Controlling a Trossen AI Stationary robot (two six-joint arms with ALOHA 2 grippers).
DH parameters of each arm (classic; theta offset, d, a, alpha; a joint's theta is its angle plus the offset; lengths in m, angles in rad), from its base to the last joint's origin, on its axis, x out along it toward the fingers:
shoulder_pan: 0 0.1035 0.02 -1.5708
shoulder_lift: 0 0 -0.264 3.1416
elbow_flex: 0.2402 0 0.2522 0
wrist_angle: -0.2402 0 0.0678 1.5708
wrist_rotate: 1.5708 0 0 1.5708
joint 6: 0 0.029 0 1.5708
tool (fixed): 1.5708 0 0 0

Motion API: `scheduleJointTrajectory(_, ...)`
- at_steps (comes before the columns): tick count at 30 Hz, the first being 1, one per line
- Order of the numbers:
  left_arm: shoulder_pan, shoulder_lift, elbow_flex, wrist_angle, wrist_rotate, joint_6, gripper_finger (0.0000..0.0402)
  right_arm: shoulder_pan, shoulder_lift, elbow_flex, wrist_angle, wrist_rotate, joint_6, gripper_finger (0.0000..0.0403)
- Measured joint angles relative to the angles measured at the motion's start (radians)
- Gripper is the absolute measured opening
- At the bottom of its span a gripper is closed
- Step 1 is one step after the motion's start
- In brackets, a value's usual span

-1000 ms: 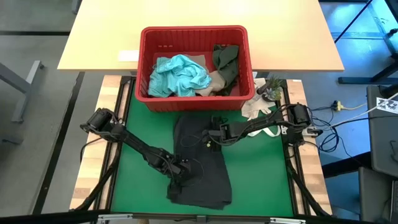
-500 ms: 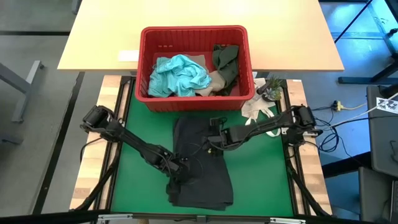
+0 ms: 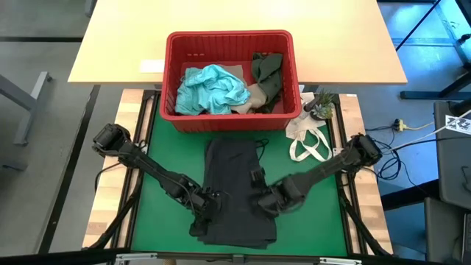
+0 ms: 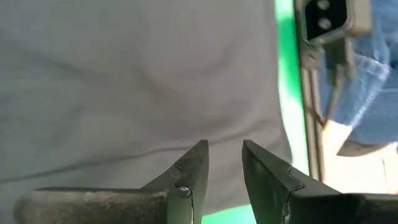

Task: Fold Laundry from Bin
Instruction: Fold the black shorts from the red laundry bin

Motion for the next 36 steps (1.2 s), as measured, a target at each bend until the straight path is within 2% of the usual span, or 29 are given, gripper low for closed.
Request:
scheduleJointTrajectory(6,-0.059,0.000,0.000,0.019,-0.001,0.001,0.0094,0.114,0.000,-0.002,0.015,-0.138,0.123,0.0234)
scheduleJointTrajectory(8,-0.076,0.000,0.000,0.041,-0.015,0.001,0.0094,0.155,0.000,-0.011,0.050,-0.147,0.139,0.0234)
scheduleJointTrajectory(12,-0.113,0.002,0.000,0.087,-0.118,0.000,0.0096,0.225,0.000,-0.043,0.158,-0.150,0.139,0.0234)
scheduleJointTrajectory(16,-0.128,0.002,0.000,0.099,-0.150,-0.011,0.0118,0.267,0.012,-0.073,0.253,-0.149,0.145,0.0234)
scheduleJointTrajectory(26,-0.146,0.003,0.000,0.110,-0.152,-0.002,0.0206,0.276,0.114,-0.077,0.370,-0.132,0.267,0.0234)
scheduleJointTrajectory(36,-0.176,0.003,0.000,0.110,-0.157,0.001,0.0220,0.281,0.132,-0.077,0.359,-0.133,0.322,0.0234)
